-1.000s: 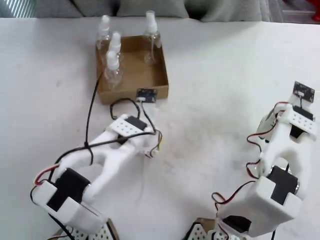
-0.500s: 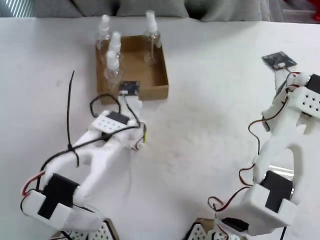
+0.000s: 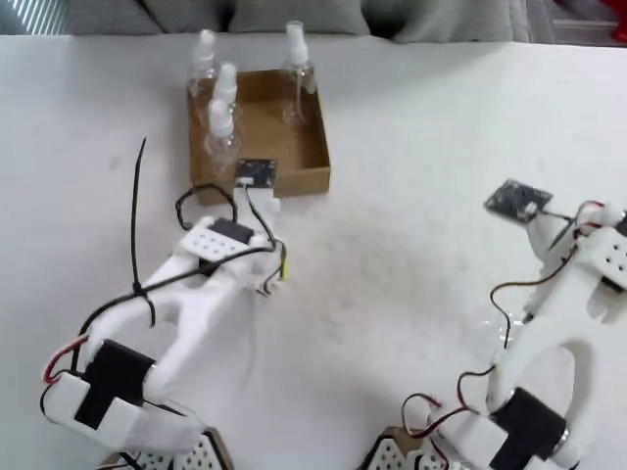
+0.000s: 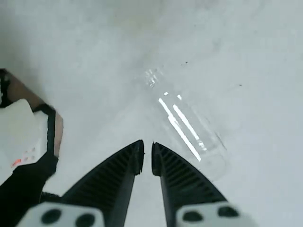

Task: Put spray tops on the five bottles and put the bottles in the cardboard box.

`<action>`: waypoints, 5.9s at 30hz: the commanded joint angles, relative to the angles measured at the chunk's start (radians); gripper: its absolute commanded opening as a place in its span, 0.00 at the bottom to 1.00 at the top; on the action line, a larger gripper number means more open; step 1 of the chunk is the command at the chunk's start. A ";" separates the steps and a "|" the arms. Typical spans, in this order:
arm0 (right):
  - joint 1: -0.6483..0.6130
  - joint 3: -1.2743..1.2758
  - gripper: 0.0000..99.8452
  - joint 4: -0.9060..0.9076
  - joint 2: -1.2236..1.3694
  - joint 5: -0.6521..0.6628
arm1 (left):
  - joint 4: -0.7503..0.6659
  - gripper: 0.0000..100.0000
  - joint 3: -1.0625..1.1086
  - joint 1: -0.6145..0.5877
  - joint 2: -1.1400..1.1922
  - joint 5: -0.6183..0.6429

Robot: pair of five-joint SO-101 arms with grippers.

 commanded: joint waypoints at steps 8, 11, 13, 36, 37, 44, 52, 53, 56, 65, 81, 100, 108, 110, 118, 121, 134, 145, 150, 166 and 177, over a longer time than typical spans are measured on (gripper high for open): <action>0.107 0.193 0.22 -0.012 -0.179 0.471 | -0.014 0.02 -0.006 -0.010 -0.048 -0.008; 0.107 0.292 0.23 -0.116 -0.219 0.534 | -0.014 0.02 -0.005 -0.010 -0.048 -0.008; 0.104 0.367 0.23 -0.206 -0.245 0.540 | -0.028 0.02 0.003 -0.010 -0.048 -0.008; 0.079 0.539 0.31 -0.487 -0.286 0.611 | -0.035 0.02 0.005 -0.010 -0.048 -0.008; 0.077 0.534 0.31 -0.478 -0.286 0.608 | -0.035 0.02 0.005 -0.010 -0.048 -0.008; -0.002 0.532 0.31 -0.460 -0.277 0.526 | -0.035 0.02 0.005 -0.010 -0.048 -0.008; -0.012 0.620 0.31 -0.581 -0.275 0.528 | -0.035 0.02 0.005 -0.010 -0.048 -0.008; -0.012 0.632 0.31 -0.598 -0.275 0.528 | -0.035 0.02 0.005 -0.010 -0.048 -0.008; -0.008 0.654 0.31 -0.627 -0.275 0.528 | -0.035 0.02 0.005 -0.010 -0.048 -0.008; -0.008 0.684 0.31 -0.650 -0.237 0.528 | -0.035 0.02 0.005 -0.010 -0.048 -0.008; 0.016 0.617 0.31 -0.756 -0.038 0.532 | -0.035 0.02 0.005 -0.010 -0.048 -0.009; 0.027 0.520 0.02 -0.754 0.064 0.512 | -0.035 0.02 0.003 -0.010 -0.048 -0.009; -0.045 0.520 0.02 -0.674 -0.177 0.147 | -0.035 0.02 0.003 -0.010 -0.048 -0.009; -0.073 0.520 0.02 -0.610 -0.240 0.054 | -0.035 0.02 0.003 -0.010 -0.048 -0.009; -0.236 0.519 0.02 -0.558 -0.351 -0.583 | -0.035 0.02 0.003 -0.010 -0.048 -0.009; -0.308 0.519 0.02 -0.608 -0.351 -0.827 | -0.035 0.02 0.003 -0.010 -0.048 -0.009; -0.587 0.474 0.02 -0.915 -0.348 -1.521 | -0.035 0.02 0.002 -0.036 -0.050 -0.009; -0.731 0.575 0.02 -1.520 -0.348 -1.544 | -0.035 0.02 0.002 -0.036 -0.051 -0.009; -0.760 0.715 0.02 -1.945 -0.348 -1.544 | -0.035 0.02 0.002 -0.036 -0.053 -0.009; -0.852 0.973 0.02 -2.856 0.041 -1.537 | -0.034 0.02 0.003 -0.036 -0.056 -0.009; -0.889 1.244 0.02 -3.022 0.041 -1.539 | -0.034 0.02 -0.006 -0.036 -0.059 -0.009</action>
